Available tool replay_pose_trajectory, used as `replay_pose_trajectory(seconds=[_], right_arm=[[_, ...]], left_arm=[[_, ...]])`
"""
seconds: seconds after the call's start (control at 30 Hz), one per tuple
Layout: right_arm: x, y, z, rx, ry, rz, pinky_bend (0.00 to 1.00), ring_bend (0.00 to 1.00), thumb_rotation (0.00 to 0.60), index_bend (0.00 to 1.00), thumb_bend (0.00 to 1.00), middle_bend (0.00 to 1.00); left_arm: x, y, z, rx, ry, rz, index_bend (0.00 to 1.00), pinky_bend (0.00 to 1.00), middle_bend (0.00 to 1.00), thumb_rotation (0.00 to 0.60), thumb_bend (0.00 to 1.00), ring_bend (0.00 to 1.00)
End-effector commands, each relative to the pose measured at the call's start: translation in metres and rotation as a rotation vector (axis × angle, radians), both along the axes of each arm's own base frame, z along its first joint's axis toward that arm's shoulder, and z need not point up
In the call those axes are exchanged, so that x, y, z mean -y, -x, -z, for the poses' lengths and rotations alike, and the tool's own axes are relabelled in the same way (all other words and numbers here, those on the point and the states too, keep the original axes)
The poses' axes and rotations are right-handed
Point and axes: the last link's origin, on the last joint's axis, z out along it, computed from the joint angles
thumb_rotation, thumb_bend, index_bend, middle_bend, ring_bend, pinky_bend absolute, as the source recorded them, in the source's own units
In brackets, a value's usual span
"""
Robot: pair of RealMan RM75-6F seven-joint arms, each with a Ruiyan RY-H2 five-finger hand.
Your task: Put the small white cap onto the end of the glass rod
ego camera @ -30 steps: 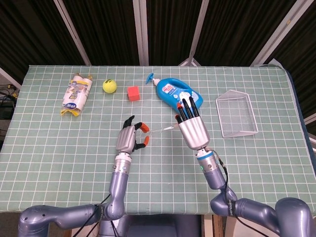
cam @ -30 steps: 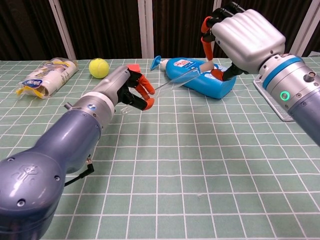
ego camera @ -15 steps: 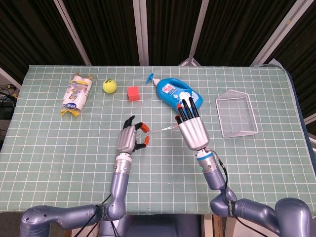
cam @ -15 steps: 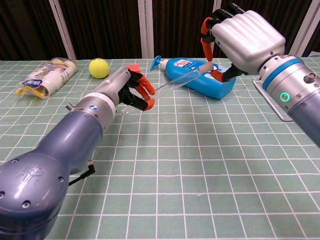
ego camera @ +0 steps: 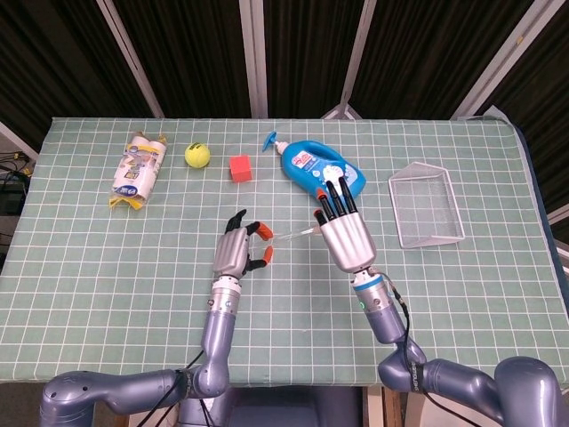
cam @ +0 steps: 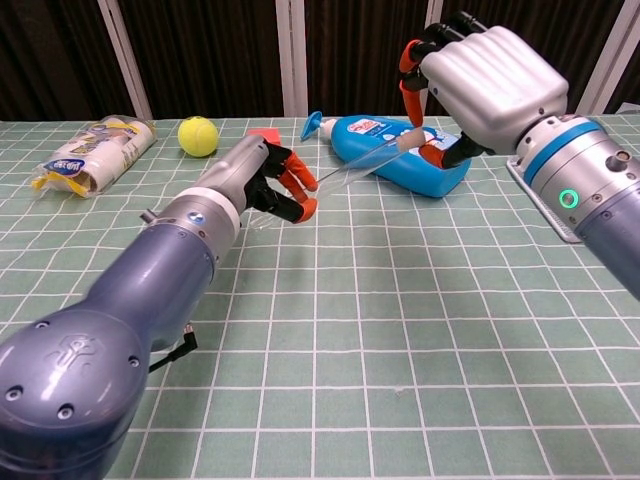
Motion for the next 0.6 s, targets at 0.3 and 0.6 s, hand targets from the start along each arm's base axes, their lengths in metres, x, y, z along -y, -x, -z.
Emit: replay_pose_trajectory(seconds=[0.3,0.6], right_arm=[[-0.001,0.000,0.001,0.001,-0.002,-0.001,0.08,0.12,0.600,0.60,0.39,0.23],[-0.003,-0.001,0.000,0.006,-0.004,-0.007,0.08,0.12,0.600,0.60,0.39,0.23]], left_arm=[[0.002,-0.006,0.003,0.015,0.007,0.006,0.51,0.00,0.44,0.600,0.63,0.05],[0.003,-0.012,0.004,0.021,0.005,0.019,0.50,0.00,0.44,0.600,0.63,0.05]])
